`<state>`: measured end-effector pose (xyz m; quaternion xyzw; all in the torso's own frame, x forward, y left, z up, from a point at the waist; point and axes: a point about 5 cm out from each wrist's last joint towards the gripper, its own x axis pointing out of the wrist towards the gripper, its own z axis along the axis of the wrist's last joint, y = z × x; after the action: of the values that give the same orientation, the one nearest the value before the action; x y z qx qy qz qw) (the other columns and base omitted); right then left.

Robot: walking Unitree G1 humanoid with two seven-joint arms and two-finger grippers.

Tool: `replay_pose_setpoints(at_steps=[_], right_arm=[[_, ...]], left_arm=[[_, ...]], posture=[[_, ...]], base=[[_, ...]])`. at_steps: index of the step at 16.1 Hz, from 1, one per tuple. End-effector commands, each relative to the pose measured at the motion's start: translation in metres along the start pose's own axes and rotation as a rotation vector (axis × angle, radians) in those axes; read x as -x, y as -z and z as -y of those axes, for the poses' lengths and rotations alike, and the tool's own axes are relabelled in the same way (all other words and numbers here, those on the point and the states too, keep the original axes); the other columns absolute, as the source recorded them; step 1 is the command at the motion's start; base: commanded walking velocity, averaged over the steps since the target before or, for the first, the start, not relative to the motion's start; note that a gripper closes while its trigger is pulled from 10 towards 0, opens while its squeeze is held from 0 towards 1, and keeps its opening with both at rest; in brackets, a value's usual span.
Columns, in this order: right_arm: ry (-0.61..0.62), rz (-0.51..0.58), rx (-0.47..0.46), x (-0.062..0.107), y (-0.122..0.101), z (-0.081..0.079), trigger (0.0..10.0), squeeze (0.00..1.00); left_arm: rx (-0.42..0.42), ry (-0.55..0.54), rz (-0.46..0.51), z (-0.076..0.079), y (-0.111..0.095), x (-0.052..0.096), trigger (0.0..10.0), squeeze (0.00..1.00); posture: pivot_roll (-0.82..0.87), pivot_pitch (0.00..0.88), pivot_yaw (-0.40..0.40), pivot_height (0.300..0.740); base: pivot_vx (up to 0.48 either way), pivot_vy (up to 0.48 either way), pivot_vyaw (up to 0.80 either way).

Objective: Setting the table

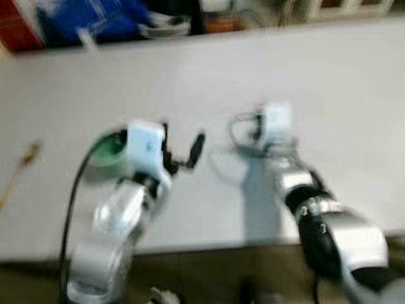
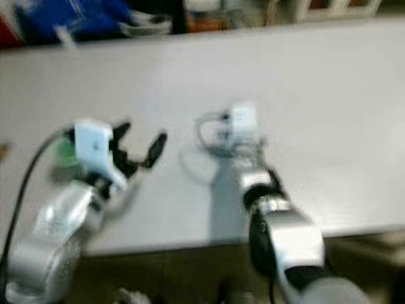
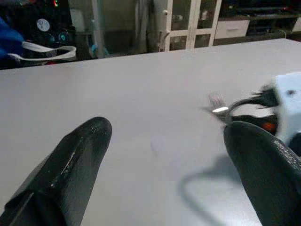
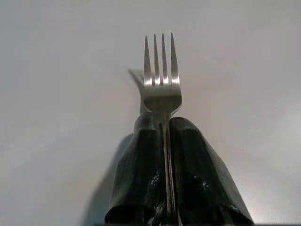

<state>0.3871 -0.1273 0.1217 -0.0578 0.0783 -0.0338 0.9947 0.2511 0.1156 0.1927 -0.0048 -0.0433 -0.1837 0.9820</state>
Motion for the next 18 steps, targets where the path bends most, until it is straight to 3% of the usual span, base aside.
replay_pose_setpoints(at_steps=[1,12,18], right_arm=[[-0.054,-0.062,-0.001,0.007,0.015,-0.020,10.0,0.00],[-0.034,-0.102,0.019,0.009,0.025,-0.018,10.0,0.00],[0.003,-0.118,-0.016,0.014,0.035,-0.019,10.0,0.00]], left_arm=[[-0.006,-0.028,-0.022,-0.006,0.004,0.004,10.0,0.00],[0.004,-0.033,-0.025,-0.006,0.004,0.005,10.0,0.00],[0.013,-0.047,-0.033,-0.008,0.004,0.009,10.0,0.00]], posture=[[0.08,0.139,0.092,0.740],[0.08,0.149,0.088,0.740],[0.08,0.160,0.081,0.740]], base=[[0.000,0.000,0.00],[0.000,0.000,0.00],[0.000,0.000,0.00]])
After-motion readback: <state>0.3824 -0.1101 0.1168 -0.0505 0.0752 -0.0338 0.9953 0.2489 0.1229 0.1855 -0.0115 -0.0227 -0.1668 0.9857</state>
